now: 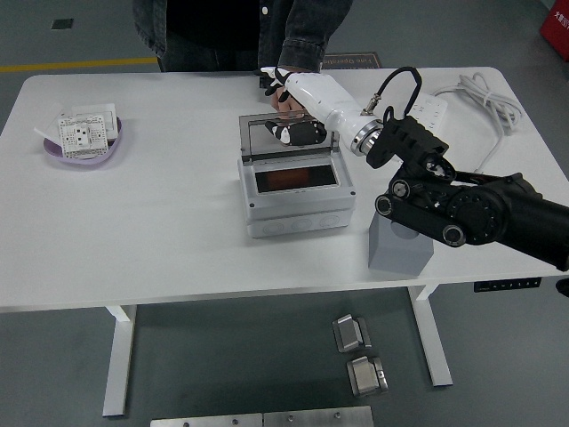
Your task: Pick up the cylinder from the cube,place it in the box,flap close box
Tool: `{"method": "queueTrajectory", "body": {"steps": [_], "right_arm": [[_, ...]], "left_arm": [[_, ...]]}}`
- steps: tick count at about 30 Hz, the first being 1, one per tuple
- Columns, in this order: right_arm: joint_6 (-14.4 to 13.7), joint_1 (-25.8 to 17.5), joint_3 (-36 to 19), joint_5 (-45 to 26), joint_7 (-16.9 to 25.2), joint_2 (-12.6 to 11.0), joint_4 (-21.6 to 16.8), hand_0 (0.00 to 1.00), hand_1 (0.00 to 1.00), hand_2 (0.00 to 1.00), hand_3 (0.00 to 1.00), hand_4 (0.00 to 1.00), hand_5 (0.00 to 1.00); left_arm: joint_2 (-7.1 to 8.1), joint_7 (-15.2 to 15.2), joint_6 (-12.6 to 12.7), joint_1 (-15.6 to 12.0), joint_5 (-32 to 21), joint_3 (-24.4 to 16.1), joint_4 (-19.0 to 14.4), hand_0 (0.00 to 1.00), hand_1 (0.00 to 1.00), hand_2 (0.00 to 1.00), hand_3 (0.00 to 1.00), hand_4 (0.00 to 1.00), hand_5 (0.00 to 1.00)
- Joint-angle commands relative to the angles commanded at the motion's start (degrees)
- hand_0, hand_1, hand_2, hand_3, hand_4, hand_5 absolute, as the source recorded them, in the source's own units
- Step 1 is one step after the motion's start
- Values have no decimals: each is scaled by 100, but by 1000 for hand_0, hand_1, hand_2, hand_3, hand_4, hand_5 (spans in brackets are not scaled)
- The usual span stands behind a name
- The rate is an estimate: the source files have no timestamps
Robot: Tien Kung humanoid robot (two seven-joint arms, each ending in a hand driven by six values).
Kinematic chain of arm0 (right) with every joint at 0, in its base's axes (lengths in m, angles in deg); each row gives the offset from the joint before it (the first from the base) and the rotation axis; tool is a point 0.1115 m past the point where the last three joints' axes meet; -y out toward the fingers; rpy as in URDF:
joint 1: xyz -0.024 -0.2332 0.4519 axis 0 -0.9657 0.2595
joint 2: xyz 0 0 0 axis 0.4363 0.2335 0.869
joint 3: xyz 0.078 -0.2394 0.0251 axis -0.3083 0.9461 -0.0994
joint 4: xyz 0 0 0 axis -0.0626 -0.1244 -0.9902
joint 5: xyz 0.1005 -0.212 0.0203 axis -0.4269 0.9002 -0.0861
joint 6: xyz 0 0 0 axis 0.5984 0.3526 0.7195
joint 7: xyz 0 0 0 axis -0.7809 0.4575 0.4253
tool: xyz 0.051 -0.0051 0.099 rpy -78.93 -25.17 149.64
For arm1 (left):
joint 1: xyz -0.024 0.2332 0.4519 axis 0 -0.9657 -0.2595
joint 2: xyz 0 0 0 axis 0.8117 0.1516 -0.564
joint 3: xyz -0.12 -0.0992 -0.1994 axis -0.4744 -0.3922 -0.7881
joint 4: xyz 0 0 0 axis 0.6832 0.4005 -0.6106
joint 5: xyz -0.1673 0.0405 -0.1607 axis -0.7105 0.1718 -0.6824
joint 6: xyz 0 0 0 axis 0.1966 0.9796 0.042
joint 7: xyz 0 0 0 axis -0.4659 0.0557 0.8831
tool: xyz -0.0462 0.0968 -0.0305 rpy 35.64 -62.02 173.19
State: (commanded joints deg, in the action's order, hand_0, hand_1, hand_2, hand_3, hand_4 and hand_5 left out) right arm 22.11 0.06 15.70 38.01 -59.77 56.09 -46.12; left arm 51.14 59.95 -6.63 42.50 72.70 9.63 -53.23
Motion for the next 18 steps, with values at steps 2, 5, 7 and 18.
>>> {"method": "queueTrajectory", "body": {"steps": [2, 5, 7, 18], "right_arm": [[54, 93, 192, -306, 41, 78, 303, 633, 600, 737, 901, 654, 197], [113, 206, 480, -761, 105, 197, 726, 680, 645, 743, 904, 659, 236], [145, 251, 615, -1027, 136, 256, 971, 680, 645, 743, 904, 659, 236], [503, 269, 386, -1327, 12, 404, 1519, 848, 770, 787, 910, 726, 371]], "left_arm": [[17, -2, 2, 19, -1, 2, 1, 657, 654, 608, 647, 629, 432], [47, 1, 1, 45, -13, 32, 3, 657, 654, 607, 646, 628, 428], [58, 2, 0, 59, -15, 46, 2, 657, 654, 607, 646, 628, 428], [71, 0, -1, 96, 16, 10, 0, 657, 654, 607, 645, 628, 428]]}}
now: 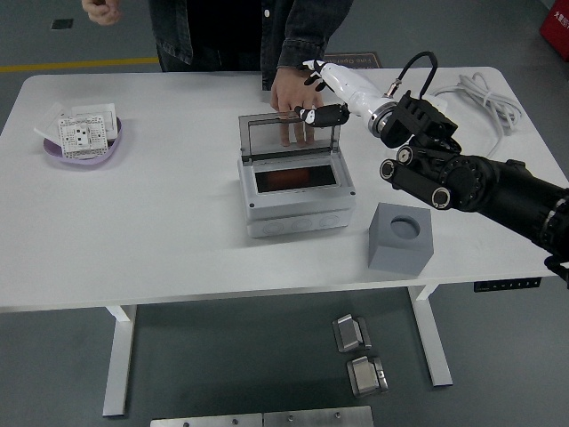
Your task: Pick up the cylinder from the cube,place it in the box,flap close box
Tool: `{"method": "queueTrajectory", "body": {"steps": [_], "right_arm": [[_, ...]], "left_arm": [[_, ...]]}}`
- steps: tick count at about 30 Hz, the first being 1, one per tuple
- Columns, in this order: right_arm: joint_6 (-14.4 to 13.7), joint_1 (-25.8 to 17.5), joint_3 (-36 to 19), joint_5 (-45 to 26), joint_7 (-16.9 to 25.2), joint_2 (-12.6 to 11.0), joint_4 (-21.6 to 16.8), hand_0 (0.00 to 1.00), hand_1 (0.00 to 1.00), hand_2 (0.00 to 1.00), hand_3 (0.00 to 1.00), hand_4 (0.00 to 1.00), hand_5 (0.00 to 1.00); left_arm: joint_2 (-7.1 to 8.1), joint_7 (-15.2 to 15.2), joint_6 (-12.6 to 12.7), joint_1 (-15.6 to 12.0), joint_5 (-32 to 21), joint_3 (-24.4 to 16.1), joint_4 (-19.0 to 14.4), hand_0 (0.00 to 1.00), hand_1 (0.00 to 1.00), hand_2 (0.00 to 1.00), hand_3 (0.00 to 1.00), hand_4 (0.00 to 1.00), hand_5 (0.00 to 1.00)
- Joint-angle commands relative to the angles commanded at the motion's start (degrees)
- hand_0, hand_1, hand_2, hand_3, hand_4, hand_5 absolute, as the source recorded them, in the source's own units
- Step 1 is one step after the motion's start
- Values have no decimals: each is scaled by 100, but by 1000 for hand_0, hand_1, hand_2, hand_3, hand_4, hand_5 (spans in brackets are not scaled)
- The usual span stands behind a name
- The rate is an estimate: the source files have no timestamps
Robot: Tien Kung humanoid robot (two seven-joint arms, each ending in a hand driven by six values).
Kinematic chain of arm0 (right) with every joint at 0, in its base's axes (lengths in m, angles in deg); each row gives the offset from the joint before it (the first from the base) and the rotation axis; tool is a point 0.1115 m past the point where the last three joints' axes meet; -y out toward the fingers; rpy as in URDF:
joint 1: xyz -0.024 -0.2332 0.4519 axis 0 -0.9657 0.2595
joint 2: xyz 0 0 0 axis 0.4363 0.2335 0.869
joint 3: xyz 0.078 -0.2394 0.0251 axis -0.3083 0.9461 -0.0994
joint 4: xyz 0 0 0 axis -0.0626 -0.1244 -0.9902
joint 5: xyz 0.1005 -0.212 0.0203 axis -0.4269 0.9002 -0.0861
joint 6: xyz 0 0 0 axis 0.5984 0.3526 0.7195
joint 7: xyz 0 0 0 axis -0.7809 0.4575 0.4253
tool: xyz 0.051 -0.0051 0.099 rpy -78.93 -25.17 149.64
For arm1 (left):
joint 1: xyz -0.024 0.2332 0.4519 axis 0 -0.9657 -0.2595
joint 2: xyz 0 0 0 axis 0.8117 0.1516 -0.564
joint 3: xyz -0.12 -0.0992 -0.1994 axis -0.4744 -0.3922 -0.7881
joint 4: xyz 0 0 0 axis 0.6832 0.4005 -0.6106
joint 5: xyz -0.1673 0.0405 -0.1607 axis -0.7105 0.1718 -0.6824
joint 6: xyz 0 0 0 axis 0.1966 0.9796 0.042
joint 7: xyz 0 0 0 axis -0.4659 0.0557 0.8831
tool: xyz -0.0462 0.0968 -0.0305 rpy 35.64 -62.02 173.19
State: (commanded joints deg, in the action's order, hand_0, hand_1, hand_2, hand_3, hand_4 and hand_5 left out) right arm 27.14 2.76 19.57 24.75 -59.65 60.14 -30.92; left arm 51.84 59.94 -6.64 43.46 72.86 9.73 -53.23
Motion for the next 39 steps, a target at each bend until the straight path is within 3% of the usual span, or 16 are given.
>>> {"method": "queueTrajectory", "body": {"steps": [9, 11, 19, 33, 39], "right_arm": [[-288, -237, 181, 243, 97, -127, -543, 853, 770, 787, 905, 721, 369], [-353, -301, 224, 320, 121, -171, -687, 857, 770, 787, 902, 683, 315], [-573, -550, 224, 874, 76, -483, -1378, 859, 772, 788, 902, 689, 337], [-570, -1069, -314, 2084, -338, -1173, -2724, 853, 768, 794, 902, 702, 373], [-573, -1310, -506, 2264, -418, -1338, -3013, 836, 763, 795, 904, 701, 383]], "left_arm": [[-14, -3, 0, -56, -30, -28, 17, 657, 654, 607, 645, 629, 428], [-20, -5, 0, -64, -18, -52, 16, 657, 655, 607, 645, 629, 428], [-44, -8, -1, -99, 15, -141, 15, 656, 655, 607, 645, 628, 430], [-75, -9, -4, -170, 45, -243, 11, 657, 654, 607, 644, 626, 436], [-83, -11, -4, -180, 54, -269, 12, 657, 655, 608, 644, 625, 437]]}}
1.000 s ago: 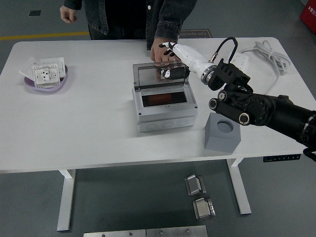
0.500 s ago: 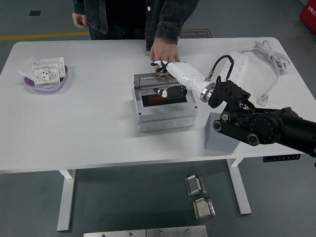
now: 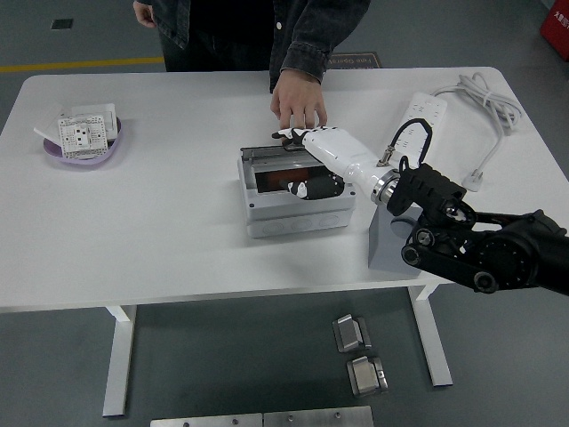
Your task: Pick up the cylinder from the cube,place it in the box,flap close box
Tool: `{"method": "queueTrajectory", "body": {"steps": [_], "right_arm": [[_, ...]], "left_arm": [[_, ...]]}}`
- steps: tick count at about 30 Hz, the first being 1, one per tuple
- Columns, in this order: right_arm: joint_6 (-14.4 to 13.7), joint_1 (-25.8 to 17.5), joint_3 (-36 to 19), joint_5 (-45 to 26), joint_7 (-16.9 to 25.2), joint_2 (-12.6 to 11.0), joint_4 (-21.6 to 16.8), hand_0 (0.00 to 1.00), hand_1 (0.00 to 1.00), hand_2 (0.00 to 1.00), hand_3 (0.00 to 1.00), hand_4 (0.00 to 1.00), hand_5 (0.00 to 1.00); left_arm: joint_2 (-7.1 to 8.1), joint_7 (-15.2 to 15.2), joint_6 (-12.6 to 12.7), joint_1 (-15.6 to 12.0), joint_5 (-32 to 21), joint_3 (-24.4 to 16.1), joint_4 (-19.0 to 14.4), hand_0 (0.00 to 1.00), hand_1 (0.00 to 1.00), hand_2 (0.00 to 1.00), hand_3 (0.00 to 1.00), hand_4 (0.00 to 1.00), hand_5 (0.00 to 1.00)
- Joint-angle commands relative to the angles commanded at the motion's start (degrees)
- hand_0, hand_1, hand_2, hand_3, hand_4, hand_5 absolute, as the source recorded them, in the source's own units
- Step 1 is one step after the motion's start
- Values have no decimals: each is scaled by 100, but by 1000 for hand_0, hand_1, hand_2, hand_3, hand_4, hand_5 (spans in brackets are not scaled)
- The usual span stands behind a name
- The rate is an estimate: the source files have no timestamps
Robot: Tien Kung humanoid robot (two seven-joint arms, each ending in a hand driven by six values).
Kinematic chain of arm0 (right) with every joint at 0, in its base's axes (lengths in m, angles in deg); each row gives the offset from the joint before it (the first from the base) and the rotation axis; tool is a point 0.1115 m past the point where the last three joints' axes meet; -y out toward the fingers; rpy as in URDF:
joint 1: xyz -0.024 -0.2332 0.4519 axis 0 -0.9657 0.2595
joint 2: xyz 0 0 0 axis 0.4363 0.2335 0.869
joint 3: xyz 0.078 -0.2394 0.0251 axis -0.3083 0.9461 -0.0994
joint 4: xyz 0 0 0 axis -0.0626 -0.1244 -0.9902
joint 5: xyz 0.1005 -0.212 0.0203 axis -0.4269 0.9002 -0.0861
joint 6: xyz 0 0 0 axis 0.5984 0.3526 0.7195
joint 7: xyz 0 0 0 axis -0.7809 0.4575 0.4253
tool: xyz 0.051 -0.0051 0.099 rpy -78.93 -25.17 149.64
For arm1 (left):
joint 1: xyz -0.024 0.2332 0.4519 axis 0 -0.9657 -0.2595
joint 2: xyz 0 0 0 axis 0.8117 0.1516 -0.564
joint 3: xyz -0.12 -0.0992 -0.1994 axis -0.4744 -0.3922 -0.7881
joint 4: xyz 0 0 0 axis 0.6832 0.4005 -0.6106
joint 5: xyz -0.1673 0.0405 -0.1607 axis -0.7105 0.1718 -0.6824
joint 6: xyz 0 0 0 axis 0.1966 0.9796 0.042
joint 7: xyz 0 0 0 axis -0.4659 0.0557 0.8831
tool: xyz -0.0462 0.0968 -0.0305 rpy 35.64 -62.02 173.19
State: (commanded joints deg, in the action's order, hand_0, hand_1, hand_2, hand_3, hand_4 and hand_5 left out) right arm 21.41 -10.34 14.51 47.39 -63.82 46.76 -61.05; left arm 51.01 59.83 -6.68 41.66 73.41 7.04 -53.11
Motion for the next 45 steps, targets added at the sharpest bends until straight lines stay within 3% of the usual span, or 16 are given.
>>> {"method": "queueTrajectory", "body": {"steps": [22, 29, 35, 45], "right_arm": [[-223, -919, -835, 306, -87, -170, -405, 780, 746, 795, 905, 692, 392], [-292, -1519, -1745, 809, -234, -433, -551, 779, 748, 795, 906, 690, 395], [-605, -2338, -2854, 1018, -113, -728, -869, 784, 746, 796, 908, 689, 396], [-1242, -3696, -4809, 437, 535, -739, -1771, 782, 735, 769, 863, 684, 404]], "left_arm": [[-32, 1, 0, -47, -45, 3, 12, 657, 655, 608, 644, 625, 440], [-20, 4, 3, -49, -109, 86, 22, 657, 655, 608, 644, 625, 441], [-10, 7, 2, -64, -140, 138, 22, 656, 655, 608, 644, 625, 442], [-5, 7, 0, -54, -76, 71, 11, 656, 656, 608, 643, 625, 439]]}}
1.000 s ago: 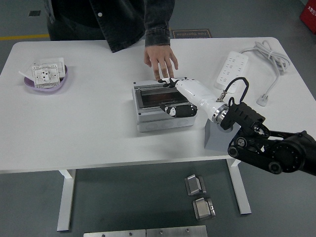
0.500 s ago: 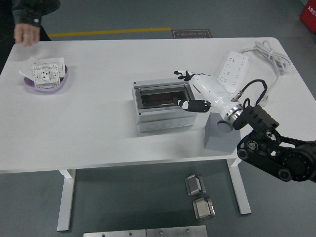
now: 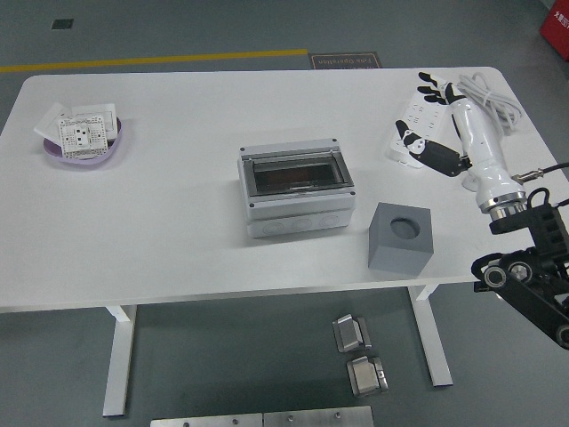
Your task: Pick up the cylinder from the cube,place it in the box,flap close box
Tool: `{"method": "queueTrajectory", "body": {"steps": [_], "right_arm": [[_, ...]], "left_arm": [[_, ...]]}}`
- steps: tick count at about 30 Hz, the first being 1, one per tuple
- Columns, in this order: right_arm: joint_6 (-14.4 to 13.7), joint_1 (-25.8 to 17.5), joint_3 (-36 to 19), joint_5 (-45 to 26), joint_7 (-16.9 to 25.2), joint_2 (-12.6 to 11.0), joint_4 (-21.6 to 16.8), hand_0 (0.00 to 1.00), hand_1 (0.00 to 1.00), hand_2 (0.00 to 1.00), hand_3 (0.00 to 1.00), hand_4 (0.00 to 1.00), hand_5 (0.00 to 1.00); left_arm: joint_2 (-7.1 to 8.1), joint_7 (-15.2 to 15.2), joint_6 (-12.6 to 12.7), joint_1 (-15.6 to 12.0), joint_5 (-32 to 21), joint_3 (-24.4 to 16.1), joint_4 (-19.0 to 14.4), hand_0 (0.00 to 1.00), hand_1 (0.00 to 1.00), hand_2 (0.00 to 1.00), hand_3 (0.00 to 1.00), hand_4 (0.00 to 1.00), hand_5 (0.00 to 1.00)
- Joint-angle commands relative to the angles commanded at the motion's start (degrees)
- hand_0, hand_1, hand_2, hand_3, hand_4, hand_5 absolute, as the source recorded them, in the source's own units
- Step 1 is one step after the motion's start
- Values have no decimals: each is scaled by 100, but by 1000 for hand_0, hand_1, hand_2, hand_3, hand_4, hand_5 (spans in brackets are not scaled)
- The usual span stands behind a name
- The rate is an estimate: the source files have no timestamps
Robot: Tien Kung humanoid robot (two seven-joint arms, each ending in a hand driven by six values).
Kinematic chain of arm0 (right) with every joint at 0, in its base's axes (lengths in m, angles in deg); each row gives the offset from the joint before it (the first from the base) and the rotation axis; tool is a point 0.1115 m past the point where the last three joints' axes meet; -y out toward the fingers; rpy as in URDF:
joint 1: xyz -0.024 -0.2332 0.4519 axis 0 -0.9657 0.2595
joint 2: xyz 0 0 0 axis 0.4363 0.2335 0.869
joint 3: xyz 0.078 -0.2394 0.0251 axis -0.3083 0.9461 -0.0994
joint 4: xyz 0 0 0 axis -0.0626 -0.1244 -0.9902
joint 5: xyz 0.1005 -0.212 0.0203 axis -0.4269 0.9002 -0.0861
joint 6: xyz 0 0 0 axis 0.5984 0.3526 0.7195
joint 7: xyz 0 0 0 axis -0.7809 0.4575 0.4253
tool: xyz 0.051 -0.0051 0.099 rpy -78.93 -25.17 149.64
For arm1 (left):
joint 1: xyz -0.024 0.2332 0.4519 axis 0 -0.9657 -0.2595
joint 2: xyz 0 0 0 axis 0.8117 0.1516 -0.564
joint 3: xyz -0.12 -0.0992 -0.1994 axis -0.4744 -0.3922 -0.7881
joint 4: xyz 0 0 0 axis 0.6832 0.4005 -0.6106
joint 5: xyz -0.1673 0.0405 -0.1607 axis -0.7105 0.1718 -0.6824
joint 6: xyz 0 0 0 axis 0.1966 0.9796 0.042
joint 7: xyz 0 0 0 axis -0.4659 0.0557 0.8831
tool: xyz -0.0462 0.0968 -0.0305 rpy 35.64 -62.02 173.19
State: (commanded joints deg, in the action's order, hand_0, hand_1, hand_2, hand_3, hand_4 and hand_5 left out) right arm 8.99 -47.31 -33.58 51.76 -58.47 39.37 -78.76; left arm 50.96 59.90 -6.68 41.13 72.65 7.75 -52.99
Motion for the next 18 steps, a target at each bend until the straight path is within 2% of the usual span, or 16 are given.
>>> {"method": "queueTrajectory", "body": {"steps": [4, 8, 11, 15, 18], "right_arm": [[-25, -441, -718, -153, 172, 11, -240, 779, 735, 762, 849, 684, 427], [25, -757, -1361, -739, 619, 114, -354, 779, 735, 762, 849, 684, 427], [149, -915, -1799, -1323, 1022, 303, -369, 781, 736, 756, 833, 686, 426], [417, -1053, -2272, -2155, 1504, 496, -321, 781, 736, 756, 833, 686, 426], [765, -1124, -2546, -2801, 1807, 575, -261, 783, 736, 757, 828, 687, 428]], "left_arm": [[-20, 1, -1, -24, 3, -27, -1, 657, 655, 608, 643, 625, 439], [-53, 8, 1, -50, -14, 74, -12, 657, 655, 608, 643, 625, 439], [-77, 34, 25, -78, -14, 135, -13, 656, 656, 608, 643, 624, 439], [-90, 73, 77, -96, 12, 161, -13, 656, 656, 608, 643, 624, 439], [-102, 136, 121, -97, 51, 245, -25, 656, 655, 608, 643, 624, 439]]}}
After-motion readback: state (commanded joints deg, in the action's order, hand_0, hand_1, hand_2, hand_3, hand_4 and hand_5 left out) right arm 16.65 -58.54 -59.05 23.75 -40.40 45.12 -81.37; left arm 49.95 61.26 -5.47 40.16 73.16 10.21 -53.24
